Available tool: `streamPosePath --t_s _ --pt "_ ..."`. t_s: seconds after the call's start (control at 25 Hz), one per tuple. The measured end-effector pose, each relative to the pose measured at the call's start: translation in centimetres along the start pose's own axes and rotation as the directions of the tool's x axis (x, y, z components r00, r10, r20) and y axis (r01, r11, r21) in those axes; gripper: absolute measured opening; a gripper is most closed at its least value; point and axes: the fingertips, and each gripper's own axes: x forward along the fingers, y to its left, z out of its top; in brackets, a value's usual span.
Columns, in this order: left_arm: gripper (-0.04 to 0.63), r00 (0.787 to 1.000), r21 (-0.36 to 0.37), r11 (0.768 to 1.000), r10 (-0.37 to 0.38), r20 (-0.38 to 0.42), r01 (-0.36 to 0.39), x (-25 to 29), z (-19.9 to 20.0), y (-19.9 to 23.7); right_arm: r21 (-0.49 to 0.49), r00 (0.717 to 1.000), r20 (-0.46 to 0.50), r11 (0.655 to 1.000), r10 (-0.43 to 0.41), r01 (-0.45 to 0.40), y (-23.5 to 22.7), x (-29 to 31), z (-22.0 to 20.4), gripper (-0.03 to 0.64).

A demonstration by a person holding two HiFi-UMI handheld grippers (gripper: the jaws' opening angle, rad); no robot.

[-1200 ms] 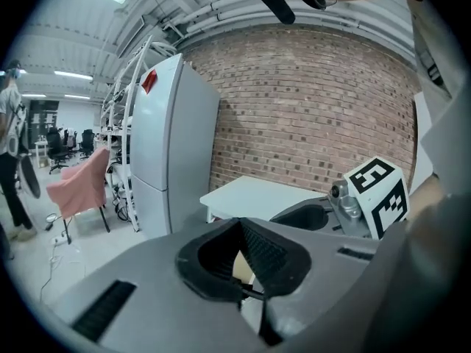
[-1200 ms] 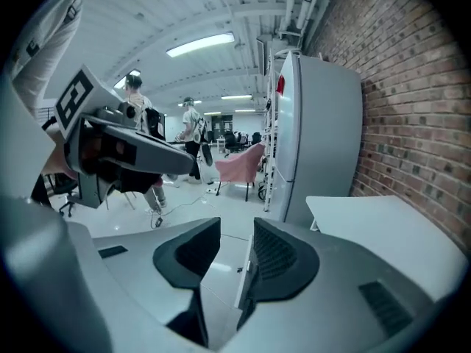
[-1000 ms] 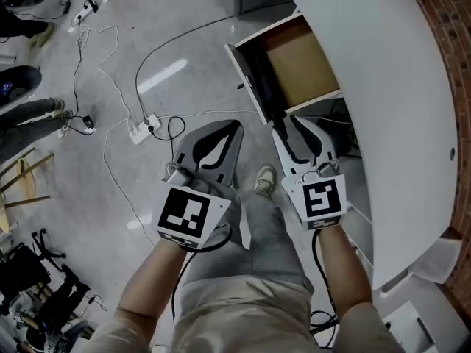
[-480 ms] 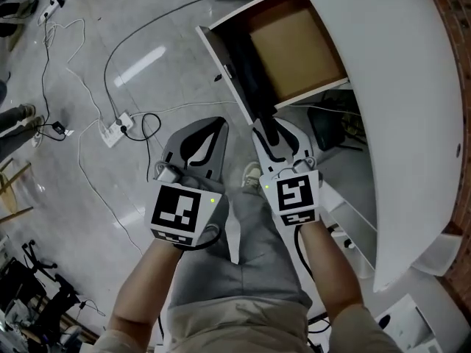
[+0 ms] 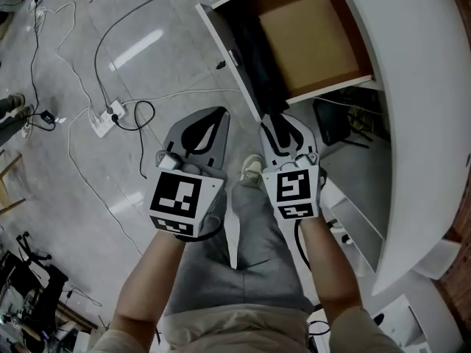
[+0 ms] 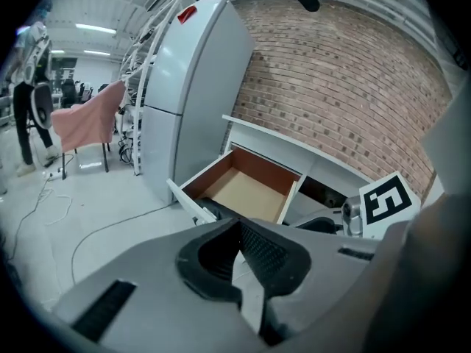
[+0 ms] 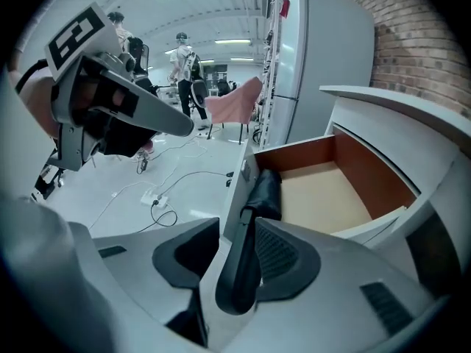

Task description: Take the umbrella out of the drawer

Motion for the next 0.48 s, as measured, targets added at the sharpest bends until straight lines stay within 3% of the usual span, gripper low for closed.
streamPosePath --t_s 0.24,0.36,0.48 --pt "0.008 1.0 -0.056 0.998 -0.006 -0.027 0.004 1.9 -2.6 -0.1 -0.023 0.998 -0.028 0.998 -0.064 0.064 -0.9 1.4 -1.5 0.124" --pt "0.008 0.999 -0.067 0.997 -0.031 -0.043 0.028 2.5 -3.6 -0.9 -0.019 0.994 0.015 0.994 -0.108 0.108 -1.5 1.5 -1.4 0.116" --pt "0.008 0.997 -0.07 0.996 -0.051 -0.055 0.047 3.0 -4.4 -1.5 -0.035 0.985 0.073 0.987 -0.154 0.157 -1.8 1.8 -1.3 0.066"
